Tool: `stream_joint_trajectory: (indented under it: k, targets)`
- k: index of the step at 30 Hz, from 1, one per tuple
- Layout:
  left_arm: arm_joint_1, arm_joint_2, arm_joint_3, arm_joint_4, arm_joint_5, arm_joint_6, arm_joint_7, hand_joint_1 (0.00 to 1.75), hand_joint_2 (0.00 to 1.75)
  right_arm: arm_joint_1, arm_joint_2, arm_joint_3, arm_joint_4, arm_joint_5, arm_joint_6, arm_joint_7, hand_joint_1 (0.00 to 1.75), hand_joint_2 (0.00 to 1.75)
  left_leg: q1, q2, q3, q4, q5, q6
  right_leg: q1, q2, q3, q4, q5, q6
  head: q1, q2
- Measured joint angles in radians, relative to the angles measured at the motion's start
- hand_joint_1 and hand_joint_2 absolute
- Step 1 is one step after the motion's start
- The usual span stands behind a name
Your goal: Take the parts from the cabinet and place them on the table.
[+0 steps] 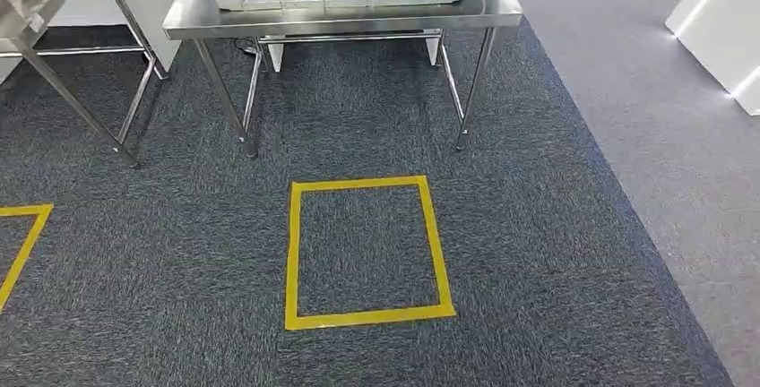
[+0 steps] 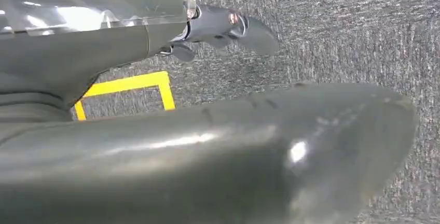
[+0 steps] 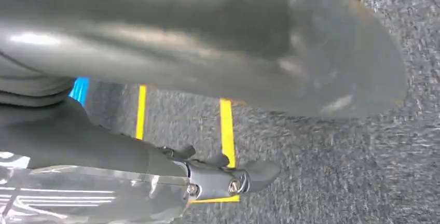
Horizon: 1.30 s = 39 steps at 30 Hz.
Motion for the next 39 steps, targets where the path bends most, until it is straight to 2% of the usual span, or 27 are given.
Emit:
stream_joint_trajectory:
  k: [1,2,3,4,5,6,10,12,16,17,18,19,21,22,23,26,27,28,29,30,32,33,34,36,37,38,39]
  targets:
    - [0.001,0.0,-0.001,0.0,0.0,-0.001,0.0,0.0,0.0,0.002,0.0,0.0,0.0,0.0,0.003,0.0,0.0,1.75,0.003,0.0,-0.014,0.038,-0.006,-0.004,-0.001,0.0,-0.002,0.002,0.0,0.001,0.0,0.0]
    - [0.002,0.0,-0.001,0.0,0.0,-0.003,0.0,0.0,0.0,0.003,0.0,0.001,0.0,0.0,0.007,0.0,0.0,1.75,0.007,0.0,-0.009,0.033,0.005,-0.007,-0.002,0.0,-0.003,0.005,0.001,0.002,0.0,0.0]
    - [0.002,0.0,-0.001,0.0,0.0,-0.003,-0.001,0.0,0.0,0.003,0.0,0.002,0.0,0.0,0.008,0.0,0.0,1.75,0.011,0.0,0.015,-0.012,0.036,-0.01,-0.003,0.0,-0.003,0.007,0.0,0.003,0.0,0.0]
    - [0.002,0.001,-0.002,0.0,0.0,-0.003,-0.002,0.0,0.0,0.004,0.0,0.003,0.0,0.0,0.009,0.0,0.0,0.0,0.014,0.0,0.062,-0.103,0.084,-0.011,-0.005,0.001,-0.003,0.011,-0.002,0.007,0.0,0.0]
    - [0.001,0.001,-0.002,0.0,0.0,-0.003,-0.002,0.0,0.0,0.004,0.0,0.004,0.0,-0.005,0.01,-0.002,0.0,0.0,0.017,0.0,0.112,-0.2,0.127,-0.012,-0.006,0.001,-0.003,0.018,-0.006,0.012,0.0,0.0]
    - [0.0,0.001,-0.002,0.0,0.0,-0.003,-0.001,0.0,0.0,0.007,0.0,0.004,0.0,-0.012,0.01,-0.006,0.0,0.0,0.02,-0.021,0.141,-0.256,0.119,-0.011,-0.006,0.01,-0.008,0.024,-0.009,0.021,0.0,0.0]
    - [0.007,0.0,-0.002,0.0,0.003,0.003,0.004,0.0,0.0,0.001,0.0,0.0,0.0,-0.046,0.022,-0.042,0.0,0.0,0.006,-0.01,0.137,-0.259,0.12,0.018,-0.006,0.018,-0.018,0.027,-0.003,0.048,0.0,0.0]
    - [0.002,-0.001,-0.002,0.0,0.004,0.005,0.005,0.0,0.0,0.001,0.0,-0.006,0.0,-0.058,0.027,-0.055,0.0,0.0,0.013,0.002,0.138,-0.272,0.131,0.034,-0.01,0.019,-0.025,0.049,-0.023,0.057,0.0,0.0]
    - [0.002,-0.001,-0.002,0.0,0.005,0.005,0.005,0.0,0.0,0.001,0.0,-0.006,0.0,-0.059,0.027,-0.057,0.0,0.0,0.013,0.003,0.138,-0.273,0.132,0.035,-0.009,0.018,-0.028,0.056,-0.028,0.058,0.0,0.0]
    - [-0.001,-0.001,-0.002,0.0,0.005,0.006,0.005,0.0,0.0,0.0,0.0,-0.013,0.0,-0.073,0.028,-0.061,0.0,0.0,0.013,0.008,0.133,-0.273,0.133,0.041,-0.011,0.016,-0.078,0.157,-0.092,0.064,0.0,0.0]
    - [0.0,-0.001,-0.002,0.0,0.005,0.006,0.003,0.0,0.0,0.0,0.001,-0.026,0.0,-0.099,0.029,-0.062,0.0,0.0,0.01,0.021,0.129,-0.272,0.133,0.042,-0.012,0.016,-0.152,0.308,-0.154,0.068,0.0,0.0]
    - [-0.001,-0.001,-0.002,0.0,0.007,0.005,-0.003,0.0,0.0,0.002,0.001,-0.048,0.001,-0.128,0.027,-0.064,0.0,0.0,0.007,0.036,0.131,-0.271,0.132,0.043,-0.011,0.014,-0.154,0.31,-0.117,0.067,0.0,0.0]
    - [-0.003,-0.002,-0.002,0.0,0.008,0.005,-0.004,0.0,0.0,0.001,0.001,-0.065,0.001,-0.143,0.027,-0.069,0.0,0.0,0.006,0.048,0.139,-0.271,0.129,0.039,-0.009,-0.006,-0.064,0.133,-0.024,0.057,0.0,0.0]
    - [-0.003,-0.004,-0.002,0.0,0.01,0.006,-0.004,0.0,0.0,-0.002,-0.001,-0.073,0.001,-0.149,0.026,-0.071,0.0,0.0,0.005,0.055,0.142,-0.271,0.126,0.036,-0.004,-0.046,-0.02,0.045,-0.001,0.048,0.0,0.0]
    - [-0.003,-0.005,-0.002,0.0,0.011,0.006,-0.004,0.0,0.0,-0.007,-0.002,-0.078,0.001,-0.152,0.027,-0.072,0.0,0.0,-0.003,0.059,0.143,-0.268,0.122,0.029,0.007,-0.058,-0.018,0.03,-0.01,0.041,0.0,0.0]
    - [-0.006,-0.005,-0.002,0.0,0.017,0.013,0.004,0.0,0.0,-0.008,-0.004,-0.092,0.001,-0.157,0.025,-0.077,0.0,0.0,-0.002,0.082,0.147,-0.274,0.125,0.015,0.009,-0.026,-0.028,0.031,-0.005,0.028,0.0,0.0]
    - [-0.009,-0.005,-0.001,0.0,0.018,0.015,0.009,0.0,0.0,-0.008,-0.005,-0.095,0.001,-0.159,0.025,-0.077,0.0,0.0,-0.005,0.09,0.15,-0.273,0.121,0.007,0.001,-0.015,-0.023,0.02,0.003,0.018,0.0,0.0]
    - [-0.01,-0.005,-0.001,0.0,0.021,0.016,0.015,0.0,0.0,-0.008,-0.005,-0.097,0.001,-0.16,0.025,-0.077,0.0,0.0,0.002,0.058,0.144,-0.256,0.106,0.001,-0.003,-0.008,-0.021,0.015,0.008,0.014,0.0,0.0]
    - [-0.009,-0.007,-0.001,0.0,0.024,0.016,0.018,0.0,0.0,-0.01,-0.008,-0.098,0.001,-0.16,0.024,-0.077,0.0,0.0,0.003,0.03,0.122,-0.205,0.067,-0.001,-0.003,-0.002,-0.024,0.015,0.01,0.007,0.0,0.0]
    - [-0.008,-0.007,-0.001,0.0,0.027,0.021,0.028,0.0,1.75,-0.011,-0.01,-0.1,0.001,-0.159,0.022,-0.077,0.0,0.0,0.006,0.016,0.089,-0.13,0.024,-0.003,-0.003,0.007,-0.026,0.015,0.012,0.003,0.0,0.0]
    - [-0.005,-0.008,0.002,0.0,0.035,0.034,0.052,0.0,1.75,-0.011,-0.015,-0.101,0.001,-0.152,0.016,-0.072,0.0,0.0,0.006,0.006,0.021,0.017,-0.034,-0.006,0.0,0.027,-0.031,0.016,0.014,0.0,0.0,0.0]
    - [-0.004,-0.008,0.003,0.0,0.037,0.038,0.058,0.0,1.75,-0.011,-0.017,-0.101,0.001,-0.15,0.014,-0.068,0.0,0.0,0.006,0.004,0.006,0.048,-0.032,-0.006,0.001,0.039,-0.031,0.018,0.014,0.0,0.0,0.0]
    - [-0.004,-0.008,0.003,0.0,0.038,0.04,0.06,0.0,1.75,-0.009,-0.019,-0.101,0.001,-0.148,0.01,-0.062,0.0,0.0,0.006,0.003,0.018,0.021,-0.003,-0.003,0.002,0.05,-0.03,0.019,0.015,0.001,0.0,0.0]
    - [-0.005,-0.011,0.003,0.0,0.04,0.042,0.06,0.0,1.75,-0.009,-0.021,-0.103,0.001,-0.148,0.007,-0.05,0.0,0.0,0.006,-0.009,0.096,-0.142,0.088,0.007,0.004,0.072,-0.029,0.023,0.015,0.003,0.0,0.0]
    - [-0.005,-0.011,0.004,0.0,0.044,0.044,0.06,0.0,1.75,-0.01,-0.021,-0.103,0.001,-0.149,0.007,-0.045,0.0,0.0,0.005,-0.037,0.139,-0.231,0.124,0.016,0.004,0.082,-0.028,0.024,0.016,0.003,0.0,0.0]
    - [-0.006,-0.01,0.006,0.0,0.046,0.046,0.06,0.0,1.75,-0.011,-0.019,-0.103,0.002,-0.152,0.007,-0.041,0.0,0.0,0.004,-0.073,0.154,-0.271,0.111,0.023,0.007,0.087,-0.031,0.028,0.015,0.009,0.0,0.0]
    - [-0.006,-0.016,0.009,0.0,0.049,0.048,0.059,0.0,1.75,-0.012,-0.021,-0.105,0.002,-0.157,0.006,-0.036,0.0,0.0,0.003,-0.062,0.152,-0.275,0.117,0.021,0.004,0.099,-0.035,0.028,0.017,0.017,0.0,0.0]
